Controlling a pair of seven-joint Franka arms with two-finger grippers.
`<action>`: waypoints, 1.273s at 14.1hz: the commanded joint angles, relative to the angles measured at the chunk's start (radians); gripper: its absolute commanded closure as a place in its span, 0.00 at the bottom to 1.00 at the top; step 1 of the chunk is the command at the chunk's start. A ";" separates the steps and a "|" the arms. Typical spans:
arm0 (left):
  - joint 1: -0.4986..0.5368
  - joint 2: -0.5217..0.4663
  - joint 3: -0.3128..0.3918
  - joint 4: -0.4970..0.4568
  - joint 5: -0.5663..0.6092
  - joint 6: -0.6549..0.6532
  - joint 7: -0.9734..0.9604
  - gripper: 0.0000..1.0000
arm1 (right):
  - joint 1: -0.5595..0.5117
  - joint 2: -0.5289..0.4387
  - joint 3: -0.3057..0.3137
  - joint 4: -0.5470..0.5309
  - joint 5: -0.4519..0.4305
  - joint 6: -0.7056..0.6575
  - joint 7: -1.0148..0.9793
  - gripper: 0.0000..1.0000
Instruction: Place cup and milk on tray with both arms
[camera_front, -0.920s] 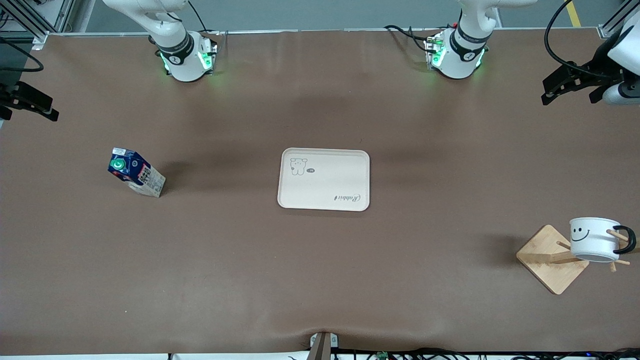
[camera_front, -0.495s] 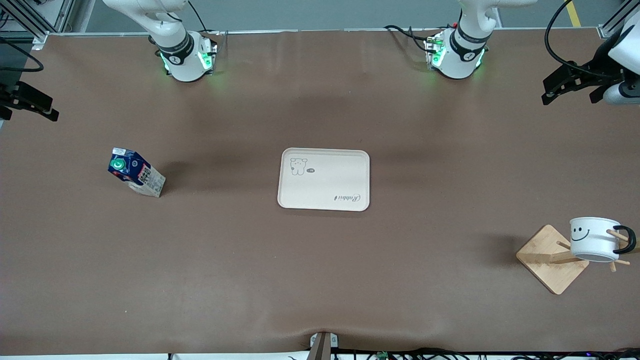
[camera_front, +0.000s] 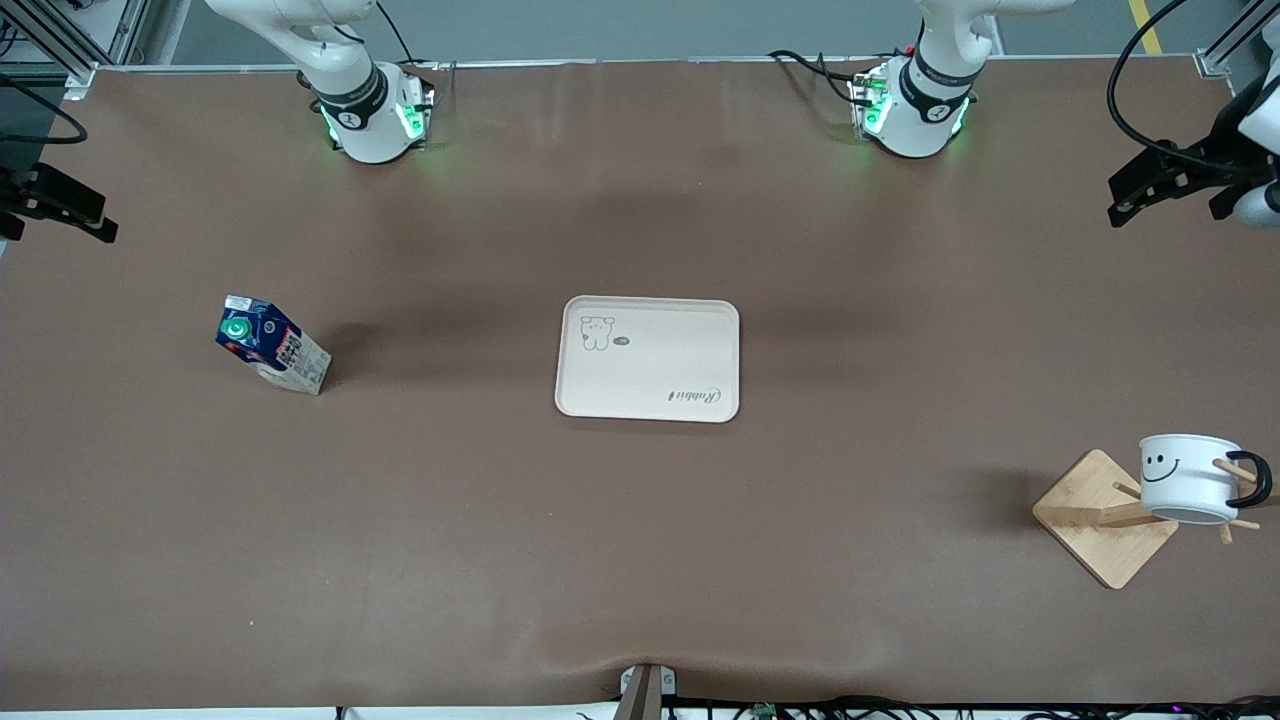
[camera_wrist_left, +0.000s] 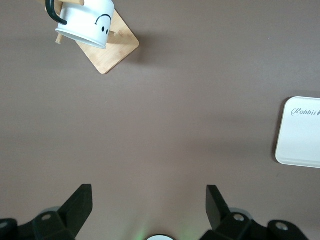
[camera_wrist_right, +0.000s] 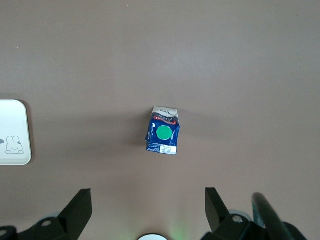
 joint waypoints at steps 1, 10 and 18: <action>0.020 0.031 -0.003 0.020 0.017 0.022 -0.019 0.00 | -0.012 0.015 0.006 0.026 0.002 -0.012 0.010 0.00; 0.161 -0.014 -0.008 -0.330 -0.003 0.518 -0.035 0.00 | -0.012 0.021 0.006 0.026 -0.003 -0.012 0.010 0.00; 0.243 -0.068 -0.011 -0.647 -0.071 0.946 -0.108 0.00 | -0.013 0.021 0.006 0.026 -0.003 -0.012 0.010 0.00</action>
